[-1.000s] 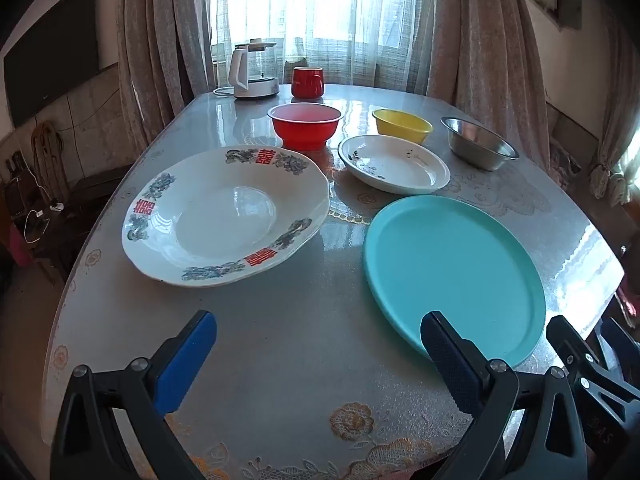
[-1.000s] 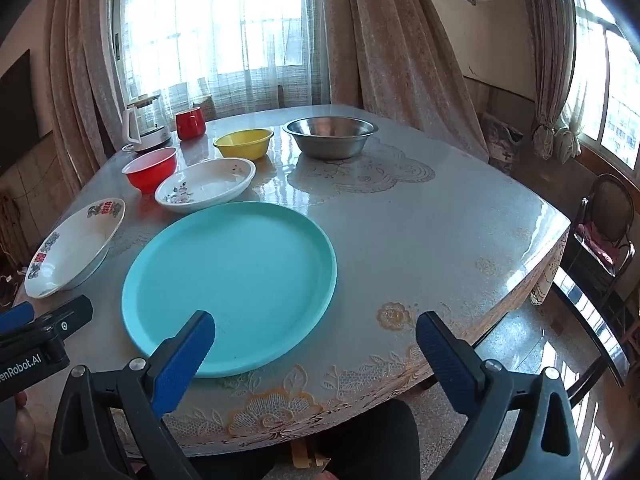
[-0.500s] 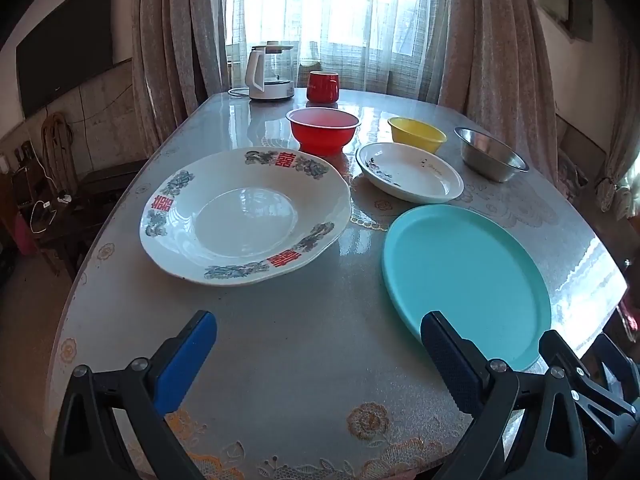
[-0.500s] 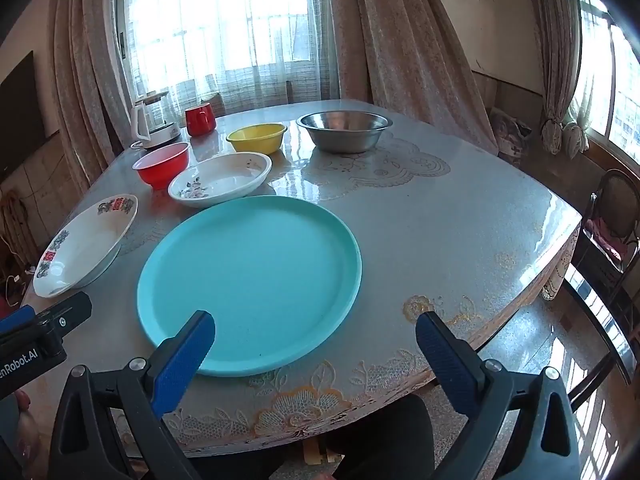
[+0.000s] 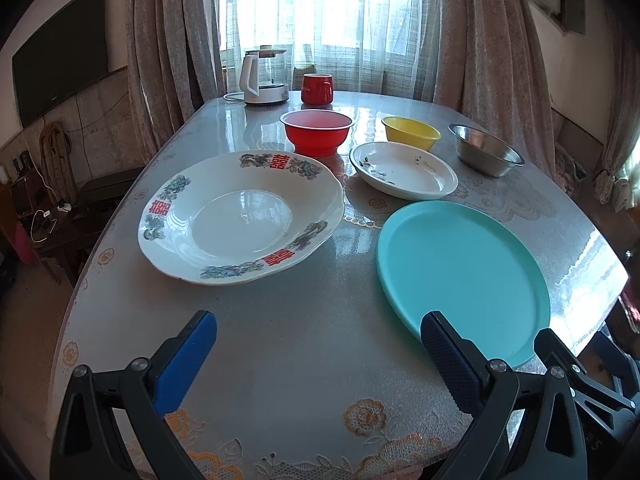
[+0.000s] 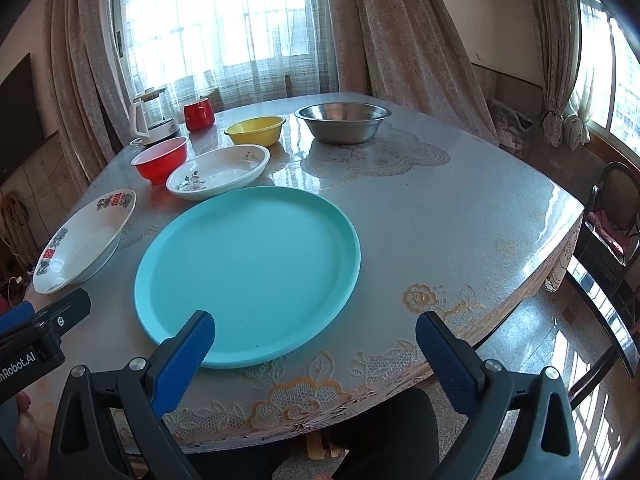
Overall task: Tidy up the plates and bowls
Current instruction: 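Move both tools toward the large white plate with red characters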
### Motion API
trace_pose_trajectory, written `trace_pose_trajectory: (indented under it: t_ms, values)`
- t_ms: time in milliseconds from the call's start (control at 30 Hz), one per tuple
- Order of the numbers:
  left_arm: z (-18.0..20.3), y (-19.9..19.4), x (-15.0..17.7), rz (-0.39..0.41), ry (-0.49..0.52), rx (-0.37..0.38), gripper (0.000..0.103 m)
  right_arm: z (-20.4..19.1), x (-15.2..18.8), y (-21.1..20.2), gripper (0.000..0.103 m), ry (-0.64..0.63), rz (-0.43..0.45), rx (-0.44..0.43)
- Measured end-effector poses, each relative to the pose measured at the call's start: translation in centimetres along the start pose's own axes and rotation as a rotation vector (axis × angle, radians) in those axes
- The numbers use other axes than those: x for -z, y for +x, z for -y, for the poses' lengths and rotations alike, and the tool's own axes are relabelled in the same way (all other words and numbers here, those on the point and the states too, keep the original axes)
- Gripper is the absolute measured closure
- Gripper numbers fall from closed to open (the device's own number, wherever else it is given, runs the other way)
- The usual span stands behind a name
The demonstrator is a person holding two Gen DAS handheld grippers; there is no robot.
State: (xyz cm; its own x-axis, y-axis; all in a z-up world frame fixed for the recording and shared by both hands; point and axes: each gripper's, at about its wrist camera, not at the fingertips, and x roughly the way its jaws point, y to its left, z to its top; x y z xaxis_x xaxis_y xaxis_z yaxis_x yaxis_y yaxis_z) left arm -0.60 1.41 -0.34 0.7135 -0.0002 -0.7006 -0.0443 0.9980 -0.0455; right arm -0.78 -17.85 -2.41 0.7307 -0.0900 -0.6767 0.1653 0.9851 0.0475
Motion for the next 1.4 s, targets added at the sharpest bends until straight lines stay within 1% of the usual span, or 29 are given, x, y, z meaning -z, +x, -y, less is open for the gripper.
trace_pose_trajectory:
  t_ms: [500, 967, 1133, 1267, 1400]
  values:
    - [-0.2, -0.6, -0.2, 0.026, 0.005, -0.001, 0.0, -0.3, 0.0, 0.1, 0.001, -0.008, -0.012, -0.002]
    - [-1.3, -0.2, -0.2, 0.012, -0.014, -0.037, 0.0, -1.2, -0.6, 0.7, 0.001, -0.042, -0.029, -0.002]
    - [-1.7, 0.0, -0.1, 0.005, -0.003, -0.045, 0.0, -1.7, -0.8, 1.2, 0.001, -0.049, -0.043, 0.004]
    - [-2.2, -0.1, -0.3, 0.014, -0.004, -0.051, 0.0, -2.0, -1.3, 1.2, 0.001, -0.062, -0.031, 0.0]
    - [-3.0, -0.2, -0.6, 0.023, -0.019, -0.071, 0.0, -2.4, -2.2, 1.0, 0.001, -0.078, 0.001, -0.001]
